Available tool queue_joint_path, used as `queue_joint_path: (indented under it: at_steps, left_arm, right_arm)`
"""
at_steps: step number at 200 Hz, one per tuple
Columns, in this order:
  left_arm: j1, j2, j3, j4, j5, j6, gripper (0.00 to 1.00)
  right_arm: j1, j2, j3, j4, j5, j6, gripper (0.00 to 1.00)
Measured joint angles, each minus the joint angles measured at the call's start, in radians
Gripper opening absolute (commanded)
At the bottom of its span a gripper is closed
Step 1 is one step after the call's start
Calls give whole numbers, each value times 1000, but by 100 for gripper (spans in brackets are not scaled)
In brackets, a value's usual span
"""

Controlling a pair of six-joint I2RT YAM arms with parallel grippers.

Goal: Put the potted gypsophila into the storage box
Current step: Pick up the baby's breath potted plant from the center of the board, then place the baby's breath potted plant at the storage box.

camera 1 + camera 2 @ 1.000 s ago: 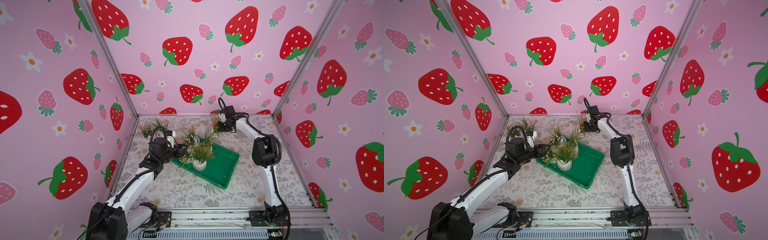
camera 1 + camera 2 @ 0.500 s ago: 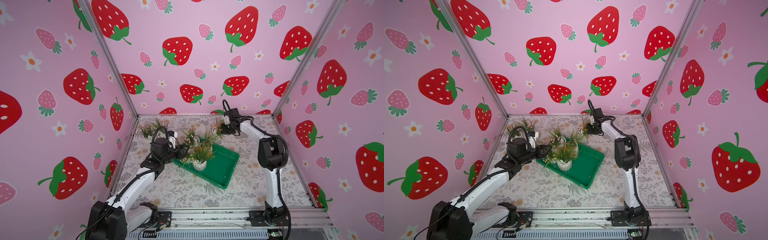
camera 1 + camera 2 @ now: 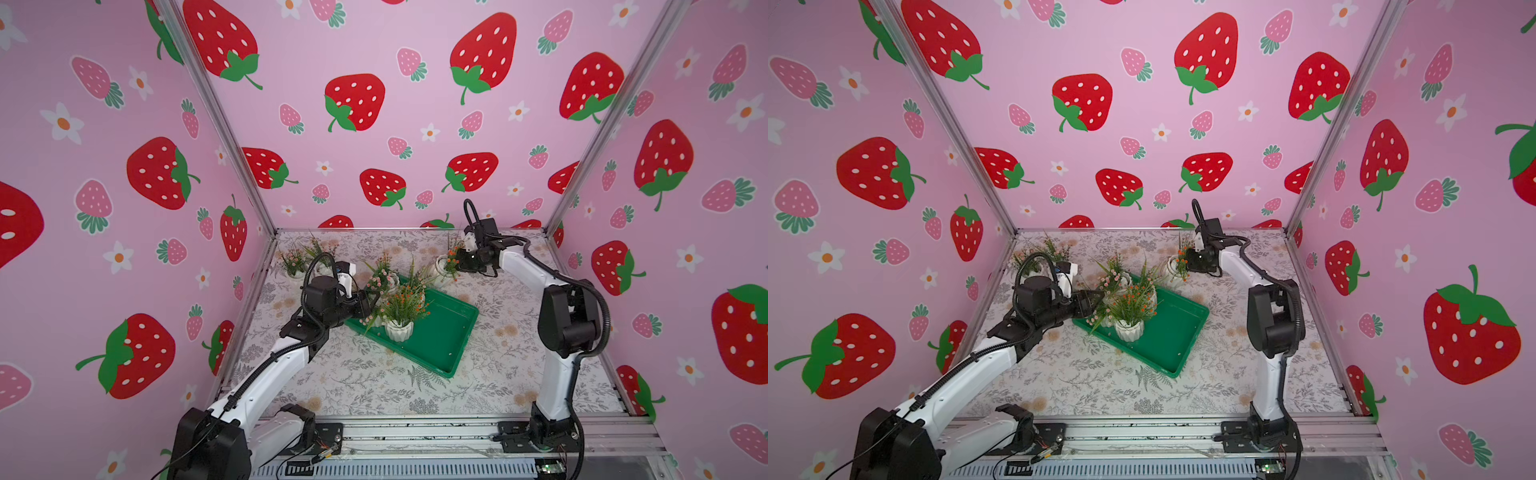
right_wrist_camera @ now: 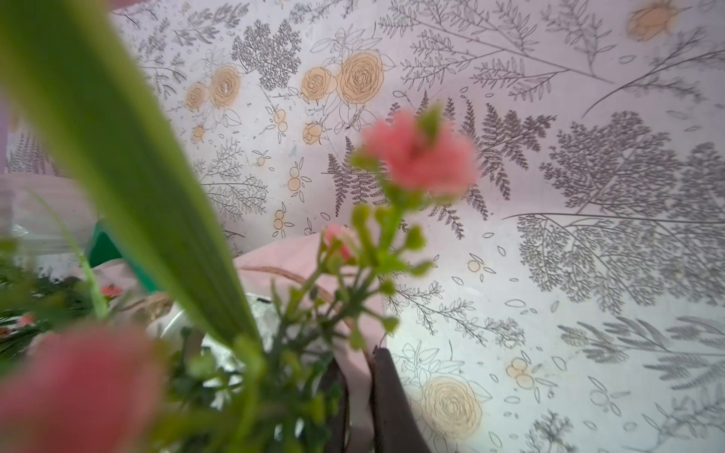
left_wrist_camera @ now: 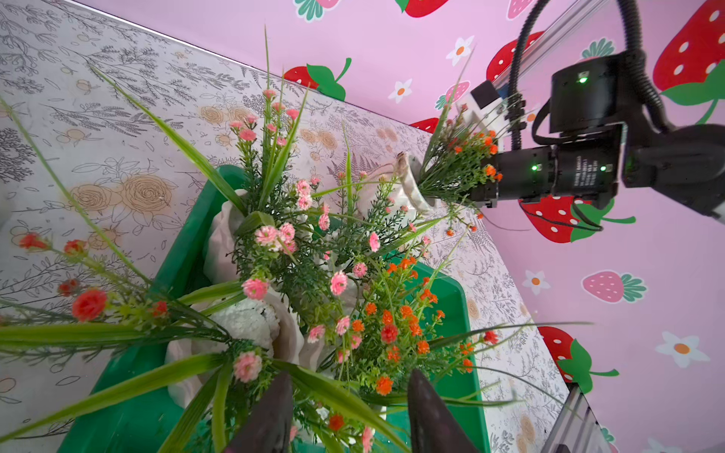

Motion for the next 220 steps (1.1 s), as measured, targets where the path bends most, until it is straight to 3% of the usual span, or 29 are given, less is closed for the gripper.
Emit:
queue_joint_path:
  at_steps: [145,220]
  left_arm:
    - [-31,-15,0,0,8,8,50]
    - [-39,-14,0,14,9,16,50]
  right_arm:
    - [-34,-423,-360,34,-40,14,0]
    - [-1,-512,-421,-28,-78,-47,0]
